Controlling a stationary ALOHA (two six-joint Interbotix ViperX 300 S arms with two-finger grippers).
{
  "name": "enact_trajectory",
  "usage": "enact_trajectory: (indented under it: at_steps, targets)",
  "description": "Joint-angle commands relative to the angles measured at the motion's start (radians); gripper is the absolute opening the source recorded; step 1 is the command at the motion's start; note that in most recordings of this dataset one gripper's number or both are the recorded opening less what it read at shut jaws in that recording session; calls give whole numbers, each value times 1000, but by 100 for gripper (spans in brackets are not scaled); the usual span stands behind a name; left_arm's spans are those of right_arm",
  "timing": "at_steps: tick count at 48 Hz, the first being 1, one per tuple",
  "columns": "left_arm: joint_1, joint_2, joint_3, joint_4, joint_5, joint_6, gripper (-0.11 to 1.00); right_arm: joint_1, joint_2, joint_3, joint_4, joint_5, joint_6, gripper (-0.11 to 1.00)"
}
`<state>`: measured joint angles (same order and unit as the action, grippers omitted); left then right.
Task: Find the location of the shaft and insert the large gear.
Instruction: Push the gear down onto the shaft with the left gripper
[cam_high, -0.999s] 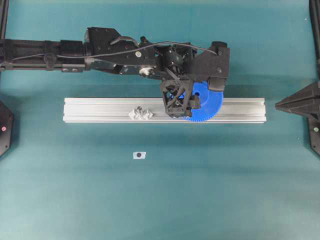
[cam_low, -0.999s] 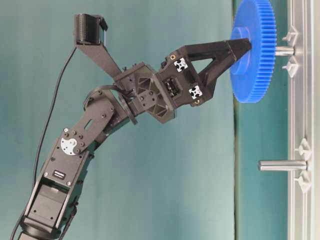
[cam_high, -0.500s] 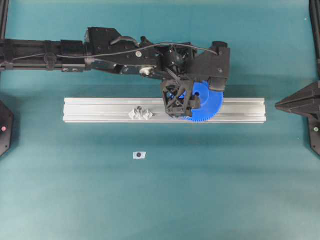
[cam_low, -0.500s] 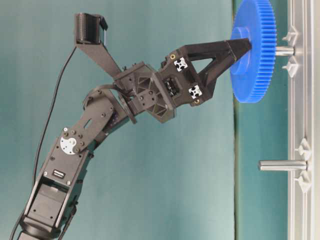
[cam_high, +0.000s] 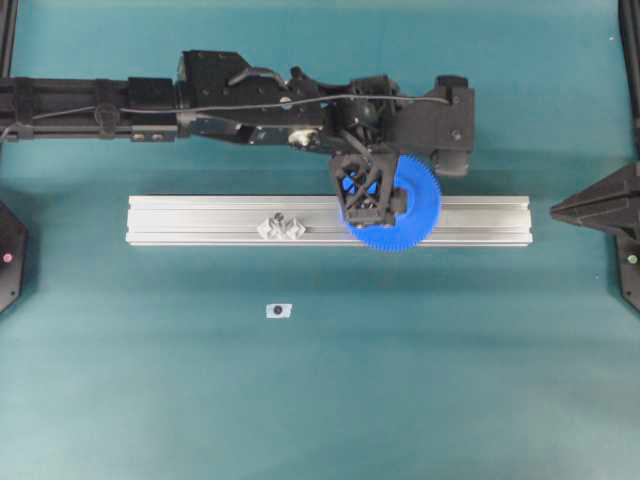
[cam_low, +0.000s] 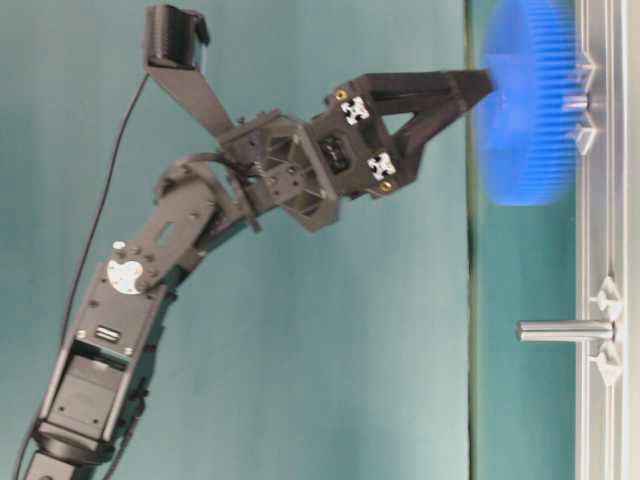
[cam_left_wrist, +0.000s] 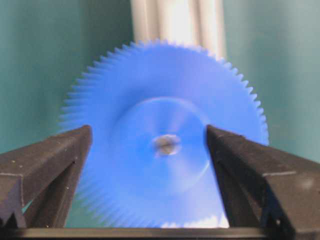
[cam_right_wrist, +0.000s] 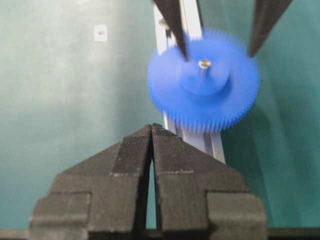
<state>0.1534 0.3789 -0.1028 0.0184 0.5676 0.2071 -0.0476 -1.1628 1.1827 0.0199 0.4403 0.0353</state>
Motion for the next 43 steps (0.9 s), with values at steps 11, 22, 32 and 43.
enact_trajectory:
  at_steps: [11,22,32,43]
  targets:
    - [-32,-25,-29,2,40,-43,92,-2,6,-3,-2,-20,8,5]
    - [-40,-38,-34,3,55,-94,92,-2,5,-3,-2,-21,8,5]
    - [-46,-86,-28,2,222,-189,92,-2,-5,-3,-2,-20,8,5]
    - [-48,-130,-28,2,190,-198,92,-2,-5,-2,-3,-21,8,5]
